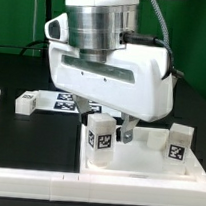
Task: Assemble square table
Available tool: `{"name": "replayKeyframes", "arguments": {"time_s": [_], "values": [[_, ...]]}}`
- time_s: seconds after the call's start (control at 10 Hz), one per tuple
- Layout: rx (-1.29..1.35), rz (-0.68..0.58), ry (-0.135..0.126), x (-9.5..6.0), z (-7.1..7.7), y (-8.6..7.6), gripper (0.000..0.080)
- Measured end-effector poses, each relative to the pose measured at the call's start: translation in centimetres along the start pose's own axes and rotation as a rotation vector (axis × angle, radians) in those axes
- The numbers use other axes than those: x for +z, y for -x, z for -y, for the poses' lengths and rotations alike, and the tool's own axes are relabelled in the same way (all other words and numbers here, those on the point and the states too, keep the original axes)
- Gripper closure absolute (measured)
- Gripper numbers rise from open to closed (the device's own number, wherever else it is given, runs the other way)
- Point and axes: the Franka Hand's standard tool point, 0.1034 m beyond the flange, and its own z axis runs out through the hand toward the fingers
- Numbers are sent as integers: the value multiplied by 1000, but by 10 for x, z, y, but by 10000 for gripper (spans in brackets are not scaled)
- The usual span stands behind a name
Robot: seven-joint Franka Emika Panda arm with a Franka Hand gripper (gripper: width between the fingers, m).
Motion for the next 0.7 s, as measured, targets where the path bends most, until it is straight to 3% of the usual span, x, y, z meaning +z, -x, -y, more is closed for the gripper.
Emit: {"name": "replayKeyframes", "arguments": {"time_s": [0.1, 0.2, 0.7], "values": [[-91, -2, 5, 0, 0, 0, 152], [-232, -13, 32, 0, -1, -1, 152], [-840, -21, 98, -2, 0, -2, 150]]}}
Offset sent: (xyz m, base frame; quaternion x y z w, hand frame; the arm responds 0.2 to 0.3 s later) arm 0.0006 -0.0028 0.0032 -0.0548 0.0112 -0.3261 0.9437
